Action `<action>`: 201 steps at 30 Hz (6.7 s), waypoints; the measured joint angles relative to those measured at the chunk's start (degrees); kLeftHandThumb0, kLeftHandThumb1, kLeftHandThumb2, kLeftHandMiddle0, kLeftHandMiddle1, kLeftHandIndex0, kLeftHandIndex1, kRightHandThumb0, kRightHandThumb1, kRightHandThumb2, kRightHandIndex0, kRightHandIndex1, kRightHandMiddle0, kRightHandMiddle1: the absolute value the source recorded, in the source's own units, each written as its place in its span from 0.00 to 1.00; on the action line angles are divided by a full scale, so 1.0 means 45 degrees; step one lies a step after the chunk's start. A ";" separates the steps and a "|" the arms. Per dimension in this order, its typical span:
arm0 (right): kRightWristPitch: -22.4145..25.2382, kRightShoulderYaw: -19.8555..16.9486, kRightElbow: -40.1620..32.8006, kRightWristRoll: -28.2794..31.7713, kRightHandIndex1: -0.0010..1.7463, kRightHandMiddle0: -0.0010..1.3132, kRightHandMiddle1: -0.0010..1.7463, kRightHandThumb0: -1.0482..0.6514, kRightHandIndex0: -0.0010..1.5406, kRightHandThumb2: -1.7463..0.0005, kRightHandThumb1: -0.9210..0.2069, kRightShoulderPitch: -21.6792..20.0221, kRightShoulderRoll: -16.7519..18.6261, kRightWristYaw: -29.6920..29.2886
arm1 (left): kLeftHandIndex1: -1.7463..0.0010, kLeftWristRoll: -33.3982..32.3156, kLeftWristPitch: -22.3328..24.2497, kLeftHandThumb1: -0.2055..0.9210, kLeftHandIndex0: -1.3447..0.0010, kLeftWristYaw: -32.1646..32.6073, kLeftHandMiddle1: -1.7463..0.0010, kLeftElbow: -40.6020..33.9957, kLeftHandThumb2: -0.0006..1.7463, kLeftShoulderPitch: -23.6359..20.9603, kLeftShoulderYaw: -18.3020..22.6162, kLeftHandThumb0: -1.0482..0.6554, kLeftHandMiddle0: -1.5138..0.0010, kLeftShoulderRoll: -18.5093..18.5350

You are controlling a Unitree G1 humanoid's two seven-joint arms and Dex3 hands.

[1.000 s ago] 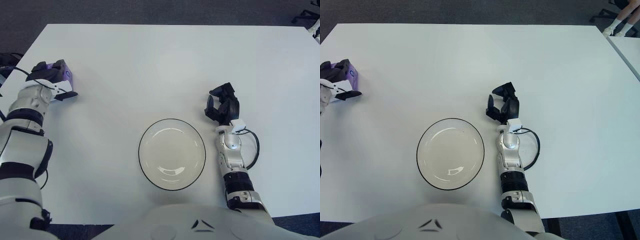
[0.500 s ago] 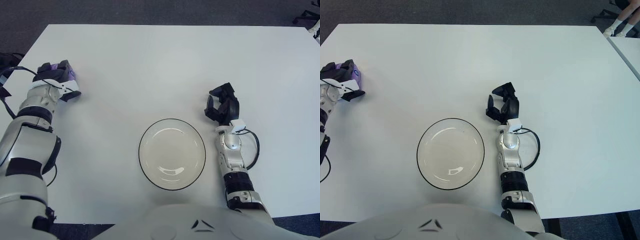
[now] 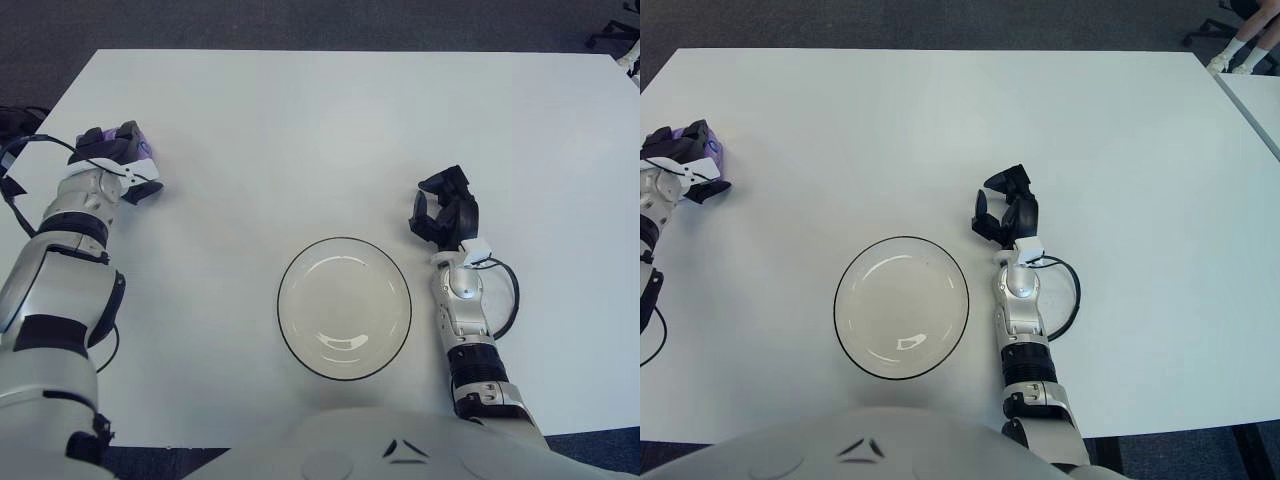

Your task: Put the tissue paper into the plate.

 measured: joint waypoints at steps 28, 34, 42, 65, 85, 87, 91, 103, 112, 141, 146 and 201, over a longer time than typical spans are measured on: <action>0.0012 -0.0010 -0.0019 -0.0019 0.90 0.32 1.00 0.38 0.41 0.42 0.32 0.0018 -0.0003 0.0047 | 0.00 -0.1096 0.0365 0.17 0.52 0.2383 0.11 -0.0141 0.93 0.0586 0.1356 0.61 0.39 -0.0585; 0.0013 -0.0022 -0.0019 -0.0016 0.91 0.33 1.00 0.37 0.41 0.42 0.32 0.0018 -0.0004 0.0052 | 0.00 -0.1120 0.0366 0.17 0.52 0.2961 0.10 -0.0165 0.94 0.0741 0.1403 0.61 0.39 -0.0739; 0.0012 -0.0024 -0.0019 -0.0016 0.90 0.32 1.00 0.38 0.41 0.42 0.32 0.0018 -0.0004 0.0052 | 0.00 -0.1128 0.0362 0.16 0.53 0.3200 0.09 -0.0187 0.95 0.0818 0.1421 0.61 0.39 -0.0792; -0.0021 -0.0028 -0.0015 -0.0005 0.89 0.32 1.00 0.38 0.41 0.43 0.31 0.0018 -0.0010 0.0064 | 0.00 -0.1639 -0.0697 0.15 0.52 0.4868 0.08 -0.0253 0.96 0.1283 0.2026 0.62 0.39 -0.0815; -0.0073 -0.0036 -0.0013 0.0015 0.89 0.31 1.00 0.38 0.41 0.44 0.30 0.0006 -0.0017 0.0008 | 0.00 -0.0762 -0.1788 0.14 0.51 1.0864 0.08 -0.1329 0.96 0.2628 0.1844 0.61 0.38 -0.1058; -0.0073 -0.0033 -0.0012 -0.0012 0.89 0.31 1.00 0.38 0.41 0.43 0.30 0.0004 -0.0017 0.0008 | 0.00 -0.0707 -0.1922 0.12 0.50 1.1257 0.07 -0.1418 0.98 0.2656 0.1838 0.61 0.38 -0.1058; -0.0073 -0.0032 -0.0010 -0.0019 0.89 0.31 1.00 0.38 0.41 0.43 0.30 0.0004 -0.0019 0.0011 | 0.00 -0.0569 -0.2170 0.10 0.49 1.2019 0.06 -0.1911 0.99 0.2775 0.1854 0.61 0.37 -0.1047; -0.0069 -0.0010 0.0000 -0.0019 0.89 0.32 1.00 0.38 0.41 0.42 0.32 -0.0016 -0.0015 0.0046 | 0.00 -0.0215 -0.2314 0.11 0.49 1.2845 0.05 -0.4833 0.99 0.3132 0.2193 0.61 0.38 -0.1042; -0.0069 0.0005 0.0036 -0.0023 0.89 0.32 1.00 0.38 0.41 0.42 0.32 -0.0063 -0.0004 0.0055 | 0.00 -0.0304 -0.2285 0.14 0.51 1.2242 0.07 -0.7586 0.97 0.3983 0.2871 0.61 0.39 -0.1031; -0.0079 0.0001 0.0338 -0.0075 0.91 0.33 1.00 0.37 0.40 0.41 0.33 -0.0305 -0.0020 0.0043 | 0.00 -0.0072 -0.2779 0.12 0.50 0.7363 0.06 -1.7804 0.98 0.7472 0.3687 0.61 0.38 -0.2070; -0.0082 -0.0003 0.0428 -0.0079 0.90 0.33 1.00 0.37 0.40 0.41 0.33 -0.0365 -0.0040 0.0025 | 0.00 -0.0266 -0.2738 0.14 0.51 0.6056 0.05 -1.8449 0.98 0.7711 0.3854 0.61 0.40 -0.2131; -0.0176 -0.0077 0.0612 0.0023 0.90 0.32 1.00 0.38 0.41 0.42 0.31 -0.0514 -0.0109 -0.0024 | 1.00 0.1739 0.2117 0.98 1.00 -0.2373 1.00 -0.3491 0.18 -0.1475 0.0141 0.00 1.00 -0.0648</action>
